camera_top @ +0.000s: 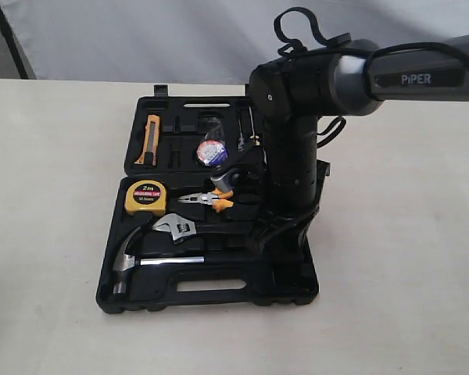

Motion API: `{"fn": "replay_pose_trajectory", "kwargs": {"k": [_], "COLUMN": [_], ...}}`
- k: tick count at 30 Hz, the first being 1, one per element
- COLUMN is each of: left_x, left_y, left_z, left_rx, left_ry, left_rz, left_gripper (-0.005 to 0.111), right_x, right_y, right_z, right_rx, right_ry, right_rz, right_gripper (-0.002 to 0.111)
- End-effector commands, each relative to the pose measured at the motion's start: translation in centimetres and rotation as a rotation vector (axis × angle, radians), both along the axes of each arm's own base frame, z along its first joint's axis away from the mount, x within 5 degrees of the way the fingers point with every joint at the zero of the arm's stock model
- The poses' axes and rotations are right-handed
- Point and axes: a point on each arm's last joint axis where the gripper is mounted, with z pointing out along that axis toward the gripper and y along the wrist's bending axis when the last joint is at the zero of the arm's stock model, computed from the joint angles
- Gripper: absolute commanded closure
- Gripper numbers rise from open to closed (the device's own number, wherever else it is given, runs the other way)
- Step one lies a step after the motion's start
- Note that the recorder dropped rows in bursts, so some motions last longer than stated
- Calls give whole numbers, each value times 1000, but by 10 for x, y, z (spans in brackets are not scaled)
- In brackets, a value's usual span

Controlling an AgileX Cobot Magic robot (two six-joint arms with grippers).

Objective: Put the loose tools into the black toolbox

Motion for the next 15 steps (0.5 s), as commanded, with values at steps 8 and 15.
{"fn": "replay_pose_trajectory", "kwargs": {"k": [8,15], "left_x": [-2,-2], "left_y": [0,0], "left_z": [-1,-1], "left_rx": [-27,-27], "left_ry": [-5,-5], "left_rz": [1,1], "left_gripper": [105,105], "right_x": [8,7], "right_y": [-4,1], "right_z": [-1,14], "right_rx": [-25,15], "right_ry": [-85,-69], "right_rz": [18,-11], "right_gripper": [109,109]}}
